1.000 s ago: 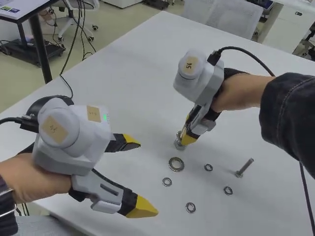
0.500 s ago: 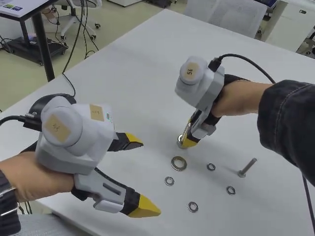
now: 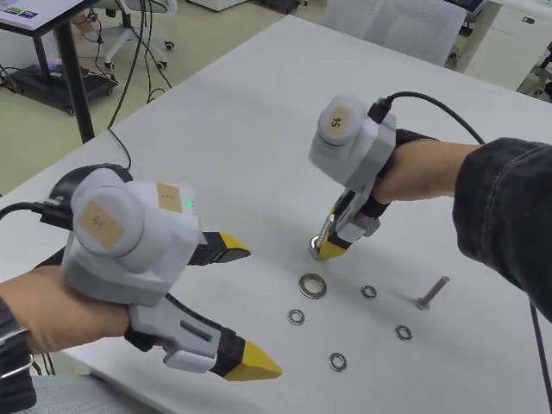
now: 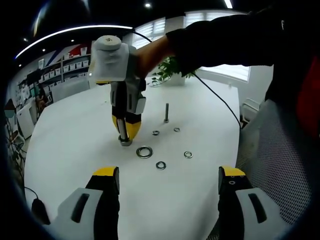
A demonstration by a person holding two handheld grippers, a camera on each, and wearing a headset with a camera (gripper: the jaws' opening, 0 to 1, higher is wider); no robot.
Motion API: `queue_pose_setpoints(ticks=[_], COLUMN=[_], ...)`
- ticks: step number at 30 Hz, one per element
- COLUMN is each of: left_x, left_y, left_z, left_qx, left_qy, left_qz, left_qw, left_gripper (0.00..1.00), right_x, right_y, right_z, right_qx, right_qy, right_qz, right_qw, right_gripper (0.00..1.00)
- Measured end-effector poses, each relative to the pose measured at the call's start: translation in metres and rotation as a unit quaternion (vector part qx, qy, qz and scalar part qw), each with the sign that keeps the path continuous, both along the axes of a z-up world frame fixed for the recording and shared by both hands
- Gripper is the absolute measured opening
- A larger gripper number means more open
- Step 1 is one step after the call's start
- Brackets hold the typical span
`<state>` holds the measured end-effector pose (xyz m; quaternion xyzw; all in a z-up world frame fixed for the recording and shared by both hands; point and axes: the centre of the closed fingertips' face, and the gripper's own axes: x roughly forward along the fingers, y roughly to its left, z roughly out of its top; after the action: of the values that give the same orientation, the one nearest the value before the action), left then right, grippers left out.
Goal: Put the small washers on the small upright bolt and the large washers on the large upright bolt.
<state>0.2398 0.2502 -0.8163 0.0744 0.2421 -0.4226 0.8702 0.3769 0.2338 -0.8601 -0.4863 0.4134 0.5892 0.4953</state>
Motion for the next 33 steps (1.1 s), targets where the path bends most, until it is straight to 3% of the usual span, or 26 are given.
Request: queue_pose_setpoints(ticks=[13,23,33], left_x=[0.0,0.0,-0.002], left_y=[-0.001,-0.002,-0.001], left_z=[0.001,0.001,0.001], left_qx=[0.001,0.002,0.004], left_qy=[-0.002,-0.004,-0.005], left_qz=[-0.004,-0.006,-0.009], left_qw=[1.0,1.0,0.9999], left_gripper=[0.81,0.81,0.81], right_x=[-0.001,-0.01,-0.031], right_y=[-0.018,-0.032,-0.036], right_z=[0.01,0.014,0.008], right_qx=[0.002,0.003,0.007], right_qy=[-0.013,-0.016,-0.008], right_qz=[-0.004,-0.008,-0.006], right_qw=[0.9999,0.9998,0.9999], right_gripper=[0.29,0.29,0.29])
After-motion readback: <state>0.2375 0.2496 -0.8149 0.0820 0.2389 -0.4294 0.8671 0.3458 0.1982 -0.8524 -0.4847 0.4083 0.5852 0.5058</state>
